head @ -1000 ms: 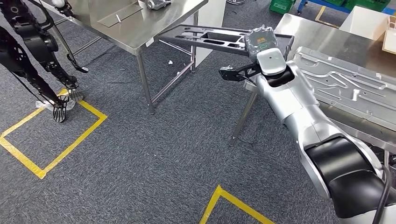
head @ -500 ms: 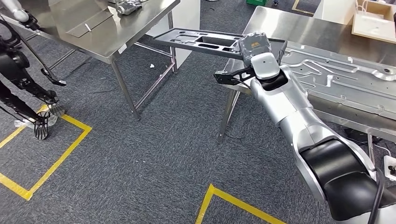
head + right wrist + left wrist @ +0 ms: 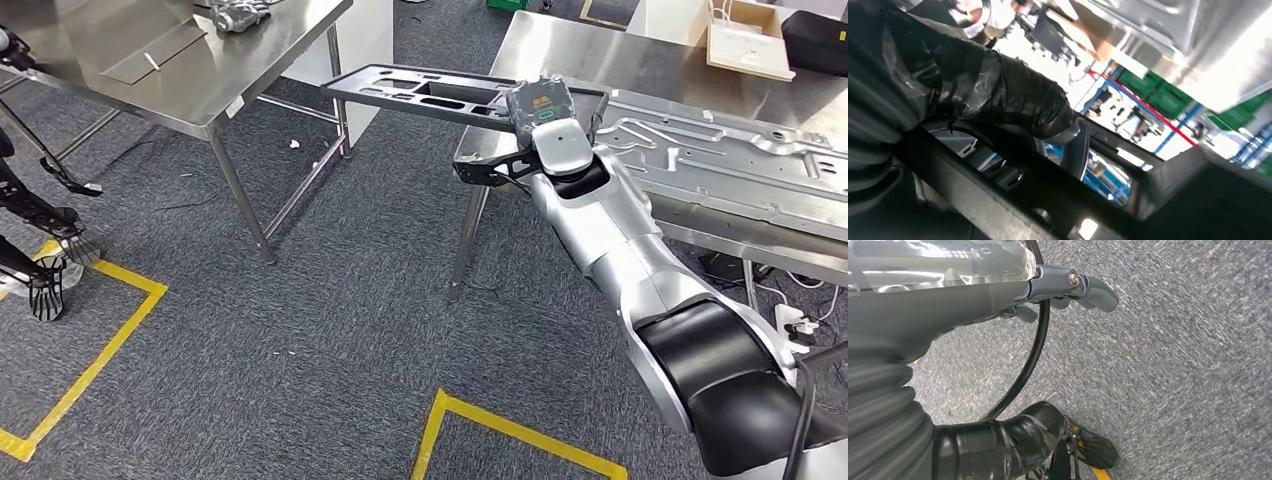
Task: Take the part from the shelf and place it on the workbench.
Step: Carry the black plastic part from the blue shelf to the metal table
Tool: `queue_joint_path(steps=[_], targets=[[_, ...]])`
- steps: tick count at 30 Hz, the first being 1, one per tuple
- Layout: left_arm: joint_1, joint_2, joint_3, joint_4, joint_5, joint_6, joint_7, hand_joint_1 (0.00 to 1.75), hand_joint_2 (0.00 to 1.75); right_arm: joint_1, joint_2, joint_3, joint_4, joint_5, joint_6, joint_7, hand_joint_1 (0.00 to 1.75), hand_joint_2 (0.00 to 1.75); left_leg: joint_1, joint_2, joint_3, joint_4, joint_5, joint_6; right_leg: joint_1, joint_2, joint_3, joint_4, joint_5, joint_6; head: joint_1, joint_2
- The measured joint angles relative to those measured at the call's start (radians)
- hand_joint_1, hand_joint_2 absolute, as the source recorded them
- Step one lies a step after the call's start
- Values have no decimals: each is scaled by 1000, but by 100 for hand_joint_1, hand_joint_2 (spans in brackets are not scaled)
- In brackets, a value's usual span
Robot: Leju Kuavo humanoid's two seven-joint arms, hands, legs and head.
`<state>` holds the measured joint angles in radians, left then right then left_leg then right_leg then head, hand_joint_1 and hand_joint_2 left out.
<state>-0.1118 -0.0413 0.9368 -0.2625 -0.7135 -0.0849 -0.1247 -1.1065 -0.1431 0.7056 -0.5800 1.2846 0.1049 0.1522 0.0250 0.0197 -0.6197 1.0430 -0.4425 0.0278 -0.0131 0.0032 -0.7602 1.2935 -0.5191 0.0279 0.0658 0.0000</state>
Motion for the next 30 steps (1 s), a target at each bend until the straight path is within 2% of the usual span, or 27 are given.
queue_joint_path(steps=[2,3,4,6,7,9,11,13,14,15,16,18,20,22,23,24,26,28,29,30], targets=[[-2,0,0,0,-1,0,0,0,175,-1,0,-2,2,1,0,0,175,175,-1,12,5,-1,-3,-2,5,-18,71,-136,63,-8,0,0],[-3,-1,0,0,-1,-1,0,0,175,-4,0,-3,2,1,-1,0,175,175,-3,18,7,-1,-4,-4,11,-29,101,-197,83,-14,0,0],[-4,-1,0,0,-1,-1,0,0,175,-7,0,-5,2,1,-1,0,175,175,-4,23,8,-2,-5,-8,16,-37,119,-234,92,-20,0,0],[-6,-3,0,-1,-2,-3,0,0,175,-12,-4,-8,2,2,-2,-1,175,175,-6,34,10,-6,-4,-17,25,-34,122,-251,92,-30,0,0],[-6,-4,0,-2,-2,-3,0,0,175,-13,-6,-10,2,3,-2,-1,175,175,-7,39,12,-8,-6,-23,22,-26,125,-255,94,-36,0,0],[-9,-5,0,-4,-2,-3,1,0,175,-14,-8,-15,3,5,-3,-6,175,175,-6,26,8,11,-24,-31,17,-16,135,-271,100,-49,0,0],[-9,-6,0,-5,-2,-3,1,0,175,-16,-7,-19,3,8,-2,-12,175,175,-4,-2,-32,103,-76,-36,14,-6,142,-278,104,-59,-1,0],[-5,-6,1,-5,-2,-4,0,0,175,-15,-6,-21,4,12,-2,-15,175,175,-4,-12,-96,233,-125,-40,15,9,141,-274,102,-64,-1,0],[-4,-6,1,-5,-2,-4,0,0,175,-14,-5,-21,4,14,-2,-16,175,175,-4,-13,-115,268,-128,-42,16,18,141,-271,101,-66,-1,0],[-3,-7,2,-5,-2,-5,-1,0,175,-12,-4,-21,4,16,-1,-17,175,175,-4,-13,-118,266,-112,-41,17,28,141,-267,99,-66,-1,0],[-3,-7,2,-5,-2,-6,-1,0,175,-11,-3,-21,4,17,-1,-18,175,175,-3,-15,-103,226,-80,-40,17,37,141,-263,96,-66,-1,0],[-5,-7,2,-5,-2,-6,-2,0,175,-11,-2,-22,4,19,-1,-17,175,175,-4,-35,-45,93,-15,-33,18,53,138,-252,89,-61,-1,0],[-5,-6,2,-6,-2,-6,-1,0,175,-12,0,-23,4,20,0,-16,175,175,-5,-54,-9,14,5,-27,17,67,129,-243,86,-53,0,0],[-5,-6,2,-6,-3,-6,-1,0,175,-10,-1,-24,4,22,1,-16,175,175,-8,-49,-4,3,3,-22,14,79,124,-245,90,-42,0,0],[-5,-7,2,-6,-5,-6,-1,0,175,-8,-2,-25,4,23,2,-16,175,175,-6,-42,0,-4,6,-17,14,80,124,-245,89,-37,0,0],[-6,-8,2,-6,-6,-6,-1,0,175,-7,-4,-27,4,23,2,-16,175,175,-4,-35,5,-13,9,-11,15,71,121,-237,81,-31,1,0],[-8,-9,2,-7,-7,-6,-1,0,175,-7,-6,-29,4,24,2,-16,175,175,1,-20,12,-27,15,-2,14,36,87,-164,36,-21,4,0],[-7,-9,2,-7,-7,-6,0,0,175,-7,-5,-30,4,25,2,-16,175,175,1,-9,13,-29,15,1,6,11,27,-40,-20,-10,5,0],[-6,-9,2,-7,-7,-5,1,0,175,-5,-5,-31,4,25,2,-16,175,175,2,-4,13,-28,14,1,1,7,4,3,-30,-5,5,0],[-5,-10,3,-7,-7,-4,3,0,175,-3,-5,-32,5,26,2,-16,175,175,3,2,14,-27,12,0,-4,4,-3,13,-21,-1,5,0]])
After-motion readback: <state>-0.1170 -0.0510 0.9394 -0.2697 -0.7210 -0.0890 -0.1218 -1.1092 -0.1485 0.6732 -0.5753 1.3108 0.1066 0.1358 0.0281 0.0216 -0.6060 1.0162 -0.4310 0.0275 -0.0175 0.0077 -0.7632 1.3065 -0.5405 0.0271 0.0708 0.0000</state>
